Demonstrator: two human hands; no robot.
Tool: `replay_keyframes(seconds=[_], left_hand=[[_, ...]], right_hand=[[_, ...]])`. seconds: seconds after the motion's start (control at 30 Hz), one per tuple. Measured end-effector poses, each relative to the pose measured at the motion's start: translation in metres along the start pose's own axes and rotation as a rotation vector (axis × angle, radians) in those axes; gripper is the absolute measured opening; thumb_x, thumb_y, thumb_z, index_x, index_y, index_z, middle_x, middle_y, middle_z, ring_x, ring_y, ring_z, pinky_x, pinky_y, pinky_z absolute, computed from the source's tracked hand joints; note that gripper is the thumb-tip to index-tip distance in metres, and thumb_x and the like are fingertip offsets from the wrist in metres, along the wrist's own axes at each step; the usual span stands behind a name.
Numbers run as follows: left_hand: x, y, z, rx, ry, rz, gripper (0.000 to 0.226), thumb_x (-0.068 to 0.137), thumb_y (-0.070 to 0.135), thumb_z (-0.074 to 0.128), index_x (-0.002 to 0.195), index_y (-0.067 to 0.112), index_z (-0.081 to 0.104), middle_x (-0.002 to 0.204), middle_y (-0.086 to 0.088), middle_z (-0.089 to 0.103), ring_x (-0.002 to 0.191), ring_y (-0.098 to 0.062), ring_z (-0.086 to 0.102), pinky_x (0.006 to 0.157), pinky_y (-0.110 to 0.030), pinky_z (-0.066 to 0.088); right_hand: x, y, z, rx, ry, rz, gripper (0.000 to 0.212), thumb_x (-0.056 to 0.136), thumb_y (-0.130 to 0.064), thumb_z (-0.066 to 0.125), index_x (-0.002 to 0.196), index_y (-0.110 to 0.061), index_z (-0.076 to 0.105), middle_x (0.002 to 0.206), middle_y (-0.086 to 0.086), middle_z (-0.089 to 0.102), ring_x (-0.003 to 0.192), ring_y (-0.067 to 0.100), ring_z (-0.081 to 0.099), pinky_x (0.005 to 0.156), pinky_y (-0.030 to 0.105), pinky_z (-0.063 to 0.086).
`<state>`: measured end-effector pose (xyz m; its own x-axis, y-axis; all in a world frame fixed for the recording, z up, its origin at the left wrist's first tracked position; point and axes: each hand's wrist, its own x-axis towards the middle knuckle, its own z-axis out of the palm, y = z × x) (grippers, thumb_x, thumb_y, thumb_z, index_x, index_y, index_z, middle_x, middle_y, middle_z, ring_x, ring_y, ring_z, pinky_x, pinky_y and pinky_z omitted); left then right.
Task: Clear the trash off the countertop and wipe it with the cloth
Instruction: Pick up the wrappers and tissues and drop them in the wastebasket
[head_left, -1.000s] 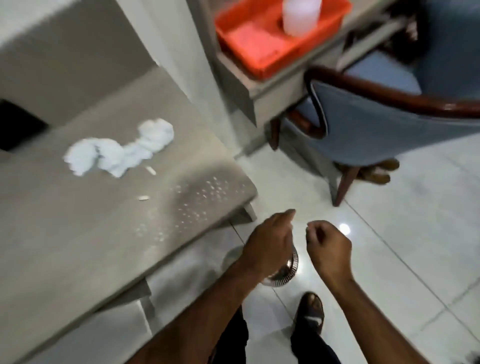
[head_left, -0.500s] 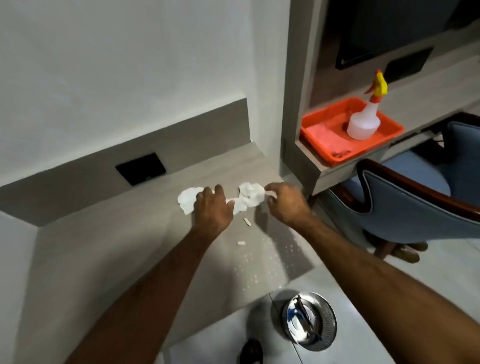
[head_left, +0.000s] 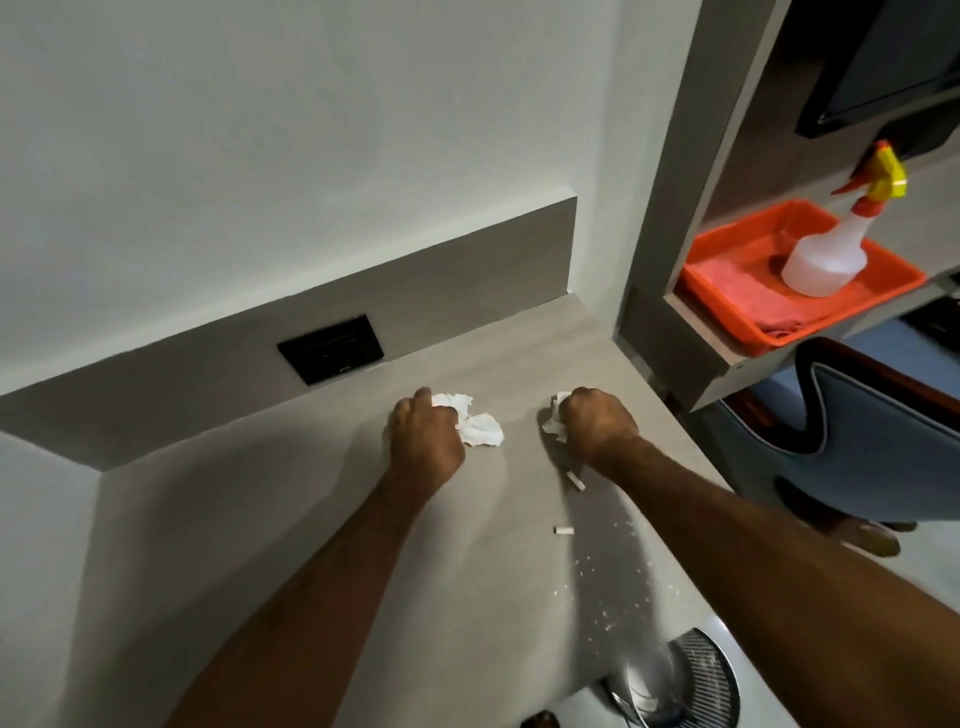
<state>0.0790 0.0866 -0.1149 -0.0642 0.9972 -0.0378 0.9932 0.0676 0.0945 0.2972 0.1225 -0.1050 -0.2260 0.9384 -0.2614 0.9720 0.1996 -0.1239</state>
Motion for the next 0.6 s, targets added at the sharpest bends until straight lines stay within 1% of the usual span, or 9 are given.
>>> replay_keyframes(seconds=[0.07, 0.2, 0.23, 0.3, 0.37, 0.4, 0.47, 0.53, 0.6], left_hand=[[0.013, -0.004, 0.002, -0.107, -0.094, -0.021, 0.031, 0.083, 0.017, 0.065, 0.112, 0.022, 0.075, 0.119, -0.012, 0.066, 0.108, -0.033, 0.064, 0.099, -0.037, 0.051], [0.019, 0.011, -0.001, -0.25, -0.119, -0.06, 0.037, 0.082, 0.007, 0.061, 0.114, 0.02, 0.075, 0.119, -0.01, 0.072, 0.108, -0.031, 0.068, 0.096, -0.035, 0.056], [0.016, 0.019, -0.005, -0.296, -0.12, -0.062, 0.038, 0.081, 0.007, 0.06, 0.114, 0.02, 0.075, 0.12, -0.008, 0.073, 0.11, -0.031, 0.068, 0.097, -0.037, 0.055], [0.004, 0.042, -0.016, -0.403, -0.075, -0.044, 0.041, 0.081, 0.007, 0.06, 0.118, 0.019, 0.072, 0.125, -0.009, 0.072, 0.113, -0.033, 0.066, 0.098, -0.041, 0.054], [-0.021, 0.074, -0.028, -0.48, 0.042, 0.021, 0.043, 0.081, 0.005, 0.06, 0.122, 0.014, 0.07, 0.119, -0.016, 0.073, 0.109, -0.038, 0.066, 0.096, -0.043, 0.055], [-0.037, 0.091, -0.034, -0.527, 0.111, 0.077, 0.042, 0.08, 0.004, 0.058, 0.118, 0.01, 0.073, 0.112, -0.018, 0.074, 0.103, -0.038, 0.069, 0.091, -0.041, 0.056], [-0.076, 0.129, -0.039, -0.642, 0.214, 0.195, 0.038, 0.073, 0.005, 0.053, 0.101, 0.009, 0.079, 0.097, -0.015, 0.077, 0.089, -0.034, 0.072, 0.08, -0.034, 0.056], [-0.117, 0.167, -0.034, -0.746, 0.196, 0.281, 0.038, 0.068, 0.004, 0.051, 0.09, 0.013, 0.08, 0.094, -0.007, 0.076, 0.085, -0.024, 0.071, 0.078, -0.029, 0.054], [-0.16, 0.209, -0.011, -0.769, 0.12, 0.373, 0.039, 0.067, 0.006, 0.048, 0.088, 0.016, 0.079, 0.094, -0.003, 0.075, 0.085, -0.019, 0.069, 0.08, -0.027, 0.053]], right_hand=[[-0.001, -0.001, 0.003, 0.008, 0.008, 0.015, 0.025, 0.089, -0.027, 0.064, 0.109, -0.011, 0.066, 0.108, 0.012, 0.07, 0.098, 0.029, 0.068, 0.081, 0.033, 0.052], [-0.006, 0.001, 0.004, 0.12, 0.037, 0.067, 0.023, 0.089, -0.024, 0.065, 0.107, -0.01, 0.066, 0.107, 0.013, 0.07, 0.097, 0.029, 0.068, 0.081, 0.033, 0.051], [-0.01, 0.005, 0.003, 0.221, 0.07, 0.108, 0.023, 0.089, -0.023, 0.065, 0.108, -0.011, 0.067, 0.108, 0.013, 0.07, 0.098, 0.031, 0.067, 0.083, 0.034, 0.051], [-0.024, 0.016, 0.003, 0.561, 0.196, 0.241, 0.031, 0.089, -0.016, 0.063, 0.121, -0.016, 0.062, 0.116, 0.015, 0.069, 0.105, 0.034, 0.064, 0.091, 0.037, 0.051], [-0.054, 0.028, 0.008, 0.864, 0.374, 0.334, 0.045, 0.089, -0.005, 0.06, 0.131, -0.022, 0.054, 0.121, 0.013, 0.067, 0.107, 0.032, 0.064, 0.096, 0.041, 0.051], [-0.077, 0.035, 0.013, 0.951, 0.471, 0.347, 0.046, 0.088, 0.0, 0.058, 0.128, -0.023, 0.054, 0.116, 0.011, 0.068, 0.102, 0.029, 0.066, 0.091, 0.043, 0.054], [-0.13, 0.054, 0.029, 1.014, 0.647, 0.387, 0.038, 0.084, 0.005, 0.056, 0.112, -0.02, 0.06, 0.097, 0.003, 0.068, 0.085, 0.022, 0.067, 0.076, 0.044, 0.057], [-0.184, 0.077, 0.052, 0.982, 0.801, 0.518, 0.032, 0.08, 0.005, 0.06, 0.094, -0.023, 0.064, 0.082, -0.006, 0.064, 0.071, 0.012, 0.06, 0.068, 0.034, 0.054], [-0.232, 0.102, 0.083, 0.976, 0.859, 0.692, 0.025, 0.08, -0.005, 0.063, 0.087, -0.028, 0.067, 0.075, -0.007, 0.064, 0.067, 0.006, 0.059, 0.068, 0.022, 0.049]])
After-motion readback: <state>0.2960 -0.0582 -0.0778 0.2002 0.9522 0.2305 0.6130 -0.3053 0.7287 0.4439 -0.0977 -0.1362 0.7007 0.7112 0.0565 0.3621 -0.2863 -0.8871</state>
